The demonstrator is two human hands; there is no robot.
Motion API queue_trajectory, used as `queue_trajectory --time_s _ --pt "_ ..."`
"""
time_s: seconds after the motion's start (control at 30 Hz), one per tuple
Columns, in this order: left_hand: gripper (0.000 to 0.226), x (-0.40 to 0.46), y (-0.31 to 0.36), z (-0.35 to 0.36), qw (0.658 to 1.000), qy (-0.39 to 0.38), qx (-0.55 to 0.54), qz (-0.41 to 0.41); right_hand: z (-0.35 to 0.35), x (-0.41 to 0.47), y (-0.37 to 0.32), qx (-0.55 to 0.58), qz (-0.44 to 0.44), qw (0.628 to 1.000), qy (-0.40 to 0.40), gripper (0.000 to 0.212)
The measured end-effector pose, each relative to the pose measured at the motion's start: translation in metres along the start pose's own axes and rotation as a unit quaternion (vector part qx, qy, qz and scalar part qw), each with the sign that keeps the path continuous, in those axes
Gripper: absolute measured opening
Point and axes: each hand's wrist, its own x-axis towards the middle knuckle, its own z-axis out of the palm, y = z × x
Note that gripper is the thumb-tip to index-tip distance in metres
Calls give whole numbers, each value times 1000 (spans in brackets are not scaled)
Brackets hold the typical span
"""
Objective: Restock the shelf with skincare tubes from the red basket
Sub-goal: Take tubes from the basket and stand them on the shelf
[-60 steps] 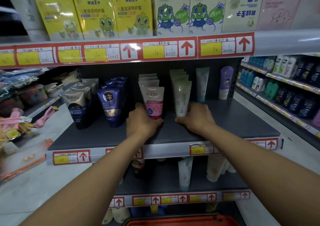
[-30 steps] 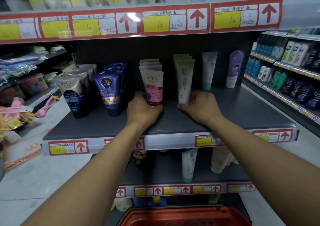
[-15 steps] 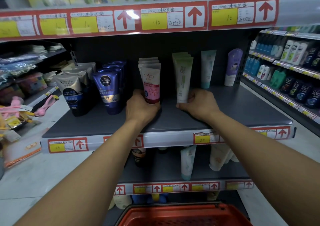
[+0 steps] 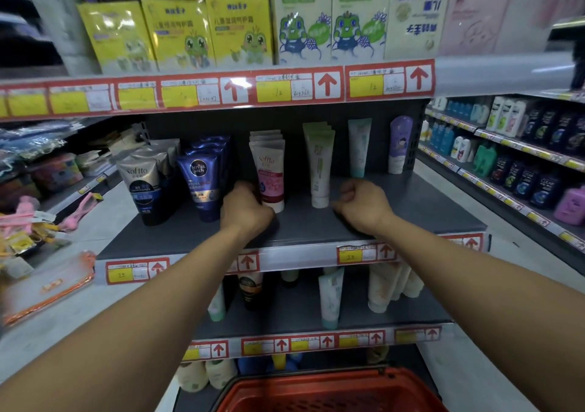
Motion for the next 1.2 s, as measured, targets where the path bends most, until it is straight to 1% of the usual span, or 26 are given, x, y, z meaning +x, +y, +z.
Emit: queue_trajectory --time_s 0.17,0.2,0.37,0.47,0.7,0.83,0.97,1.1,1.2 --pt "55 -24 6 -19 1000 19 9 22 -14 -25 1 -26 -44 997 55 26" --pt "55 -29 7 -22 999 18 12 27 -17 -31 -1 -32 -50 997 56 25" --pt "41 -56 15 -40 998 17 24 53 -33 -56 -13 -38 -63 996 53 23" --pt "44 -73 20 -49 996 18 48 68 -39 -72 -20 -37 -68 996 52 21" --pt "50 -108 24 -54 989 0 104 107 -41 -113 -28 -62 -96 993 27 20" --pt "47 -131 17 -48 986 -13 109 124 -35 -140 -23 -84 -116 990 16 19" --pt "39 -155 5 -33 981 -10 129 148 -19 -164 -15 -113 -137 984 -2 11" --pt "37 -178 -9 -9 979 -45 140 145 1 -187 0 -111 -135 984 -25 17" --pt "31 -192 -26 15 974 -94 149 140 17 -205 20 -116 -124 984 -60 22"
